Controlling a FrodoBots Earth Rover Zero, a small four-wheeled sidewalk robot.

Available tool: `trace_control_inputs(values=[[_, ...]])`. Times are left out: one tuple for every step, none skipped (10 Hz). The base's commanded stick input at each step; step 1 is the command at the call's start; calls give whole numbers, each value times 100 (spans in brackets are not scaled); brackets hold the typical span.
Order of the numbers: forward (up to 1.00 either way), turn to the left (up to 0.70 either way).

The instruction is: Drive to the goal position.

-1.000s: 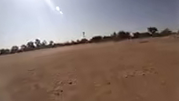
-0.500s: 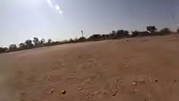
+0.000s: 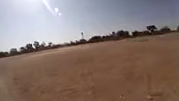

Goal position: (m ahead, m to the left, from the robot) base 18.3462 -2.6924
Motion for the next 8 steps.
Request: trace_control_inputs(values=[[70, 0], [70, 0], [70, 0], [70, 0], [70, 0], [70, 0], [70, 0], [70, 0]])
